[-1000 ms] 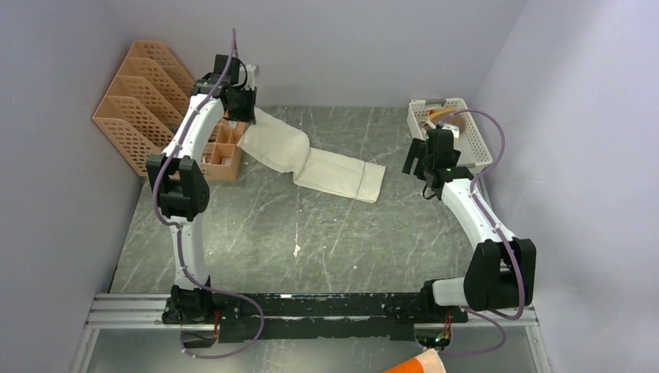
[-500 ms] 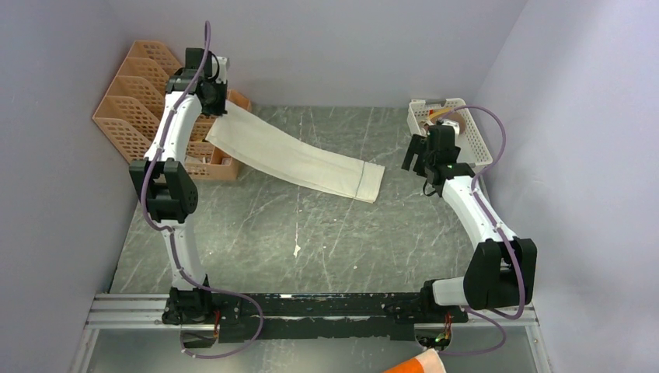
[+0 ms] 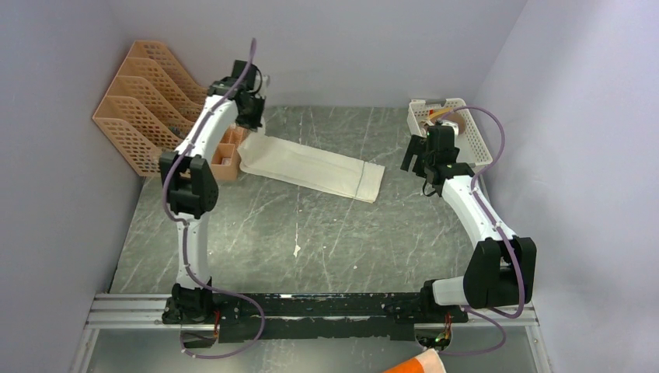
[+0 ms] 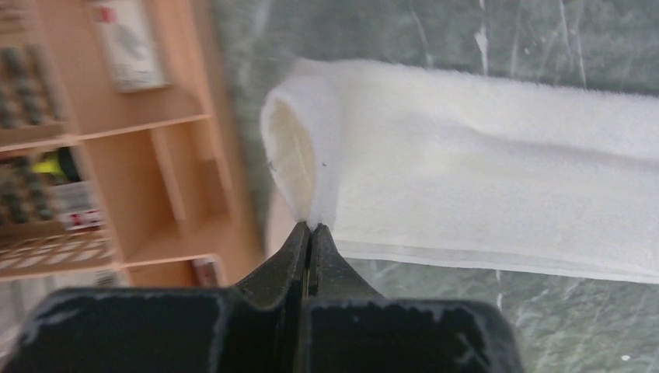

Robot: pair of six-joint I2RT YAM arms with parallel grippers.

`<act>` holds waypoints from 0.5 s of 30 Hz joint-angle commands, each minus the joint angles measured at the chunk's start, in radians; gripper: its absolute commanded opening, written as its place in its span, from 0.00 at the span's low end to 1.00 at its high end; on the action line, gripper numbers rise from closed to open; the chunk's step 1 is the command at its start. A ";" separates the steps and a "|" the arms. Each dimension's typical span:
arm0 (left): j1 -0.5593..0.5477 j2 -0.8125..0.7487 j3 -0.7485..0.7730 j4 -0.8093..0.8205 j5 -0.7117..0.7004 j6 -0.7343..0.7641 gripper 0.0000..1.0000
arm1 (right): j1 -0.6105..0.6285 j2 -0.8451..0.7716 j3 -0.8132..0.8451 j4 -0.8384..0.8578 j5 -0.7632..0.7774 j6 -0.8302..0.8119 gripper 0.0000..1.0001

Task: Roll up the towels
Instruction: Fold the towel at the center of the board.

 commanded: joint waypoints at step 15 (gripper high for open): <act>-0.266 0.175 0.002 0.181 0.485 -0.384 0.07 | -0.007 -0.012 -0.002 0.000 0.001 -0.013 0.85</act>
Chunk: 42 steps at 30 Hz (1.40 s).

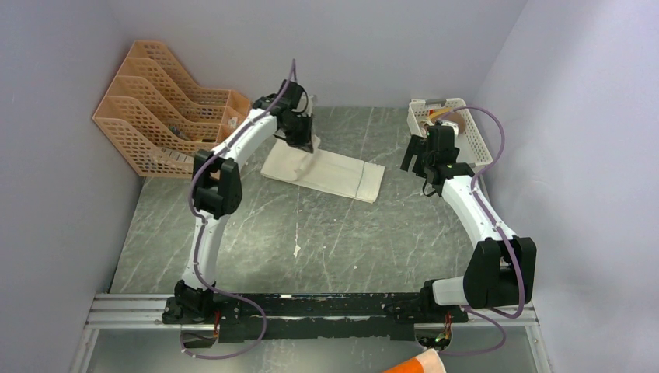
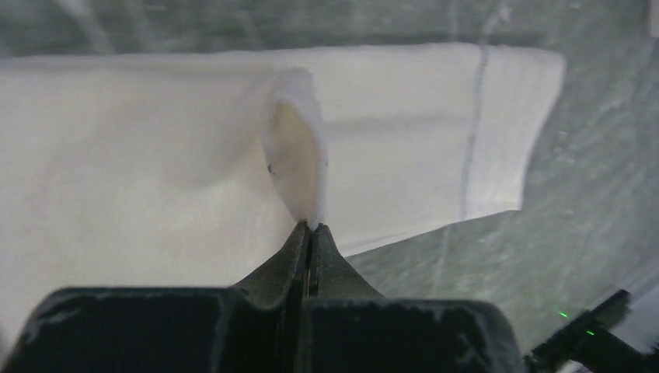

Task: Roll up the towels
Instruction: Fold the towel at the center of the board.

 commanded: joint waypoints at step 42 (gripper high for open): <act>-0.228 0.112 -0.134 0.731 0.393 -0.514 0.82 | -0.008 0.031 -0.065 0.046 -0.017 -0.021 0.88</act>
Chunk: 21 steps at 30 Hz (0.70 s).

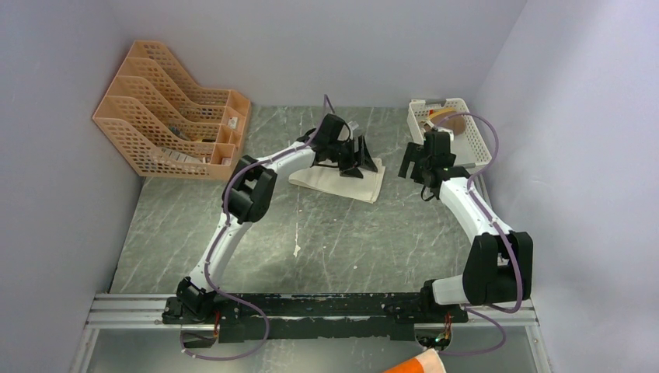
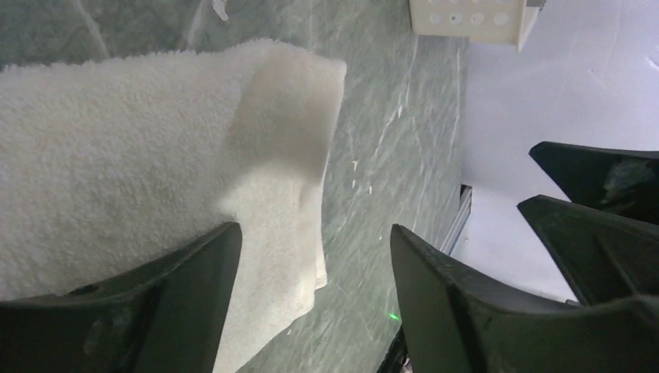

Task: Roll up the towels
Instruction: Fold the towel at the center of the board.

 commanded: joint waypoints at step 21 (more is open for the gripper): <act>0.440 -0.452 -0.401 -0.276 -0.210 0.461 0.66 | 0.074 0.232 -0.107 0.405 -0.484 0.080 0.93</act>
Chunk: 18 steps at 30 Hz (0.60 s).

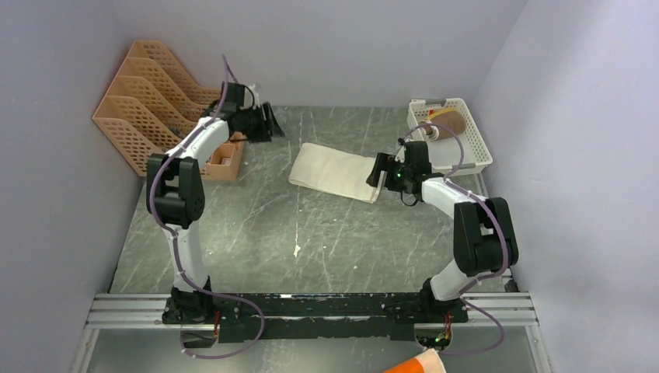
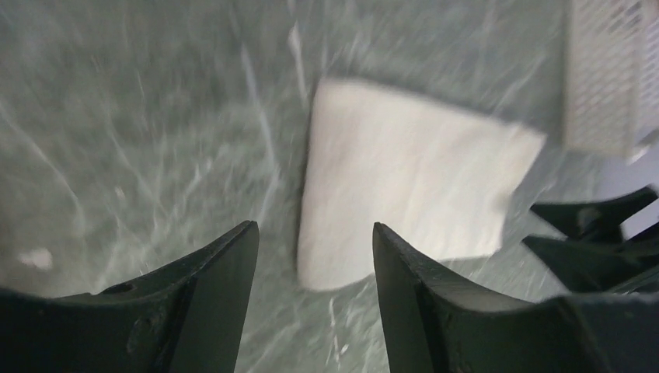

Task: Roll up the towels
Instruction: Fold the towel at the center of the board.

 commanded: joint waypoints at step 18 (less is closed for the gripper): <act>-0.088 0.127 -0.262 0.194 0.189 -0.036 0.49 | 0.010 0.211 0.058 0.068 0.044 0.028 0.61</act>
